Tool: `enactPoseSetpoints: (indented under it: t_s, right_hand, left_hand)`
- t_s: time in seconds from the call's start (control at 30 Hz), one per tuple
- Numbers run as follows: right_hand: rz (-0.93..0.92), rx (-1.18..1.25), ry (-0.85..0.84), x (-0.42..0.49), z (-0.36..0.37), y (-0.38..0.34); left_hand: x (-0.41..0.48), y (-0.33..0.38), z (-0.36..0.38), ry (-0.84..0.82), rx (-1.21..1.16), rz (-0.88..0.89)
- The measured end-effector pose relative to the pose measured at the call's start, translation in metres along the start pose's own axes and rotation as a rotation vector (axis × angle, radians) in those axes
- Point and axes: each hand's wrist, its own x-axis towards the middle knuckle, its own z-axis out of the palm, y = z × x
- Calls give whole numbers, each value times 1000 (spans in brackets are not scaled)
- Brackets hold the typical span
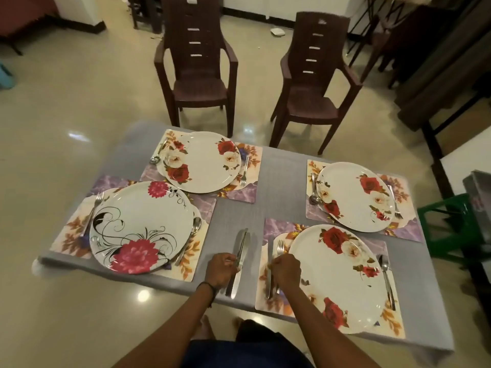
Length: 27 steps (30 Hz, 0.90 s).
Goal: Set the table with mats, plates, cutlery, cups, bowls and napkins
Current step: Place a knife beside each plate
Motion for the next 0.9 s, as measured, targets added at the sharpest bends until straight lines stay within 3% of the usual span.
enactPoseSetpoints:
  t_s: [0.2,0.3,0.43,0.57,0.9]
  right_hand:
    - [63,-138,37,10,11,6]
    - [0,-122,57,-1,6,1]
    - [-83,181,-126,-15,-1,-21]
    - [46,577,-442,-26,-3,-56]
    - [-90,606,-380,-45,46,-99]
  left_hand:
    - [4,10,3,-50,-49,12]
    - [6,17,0,-67,-90,0]
    - [5,22,-4,-42,-147,-33]
    - [1,35,-17,12,-181,13]
    - [-19,12,-70,248,-205,30]
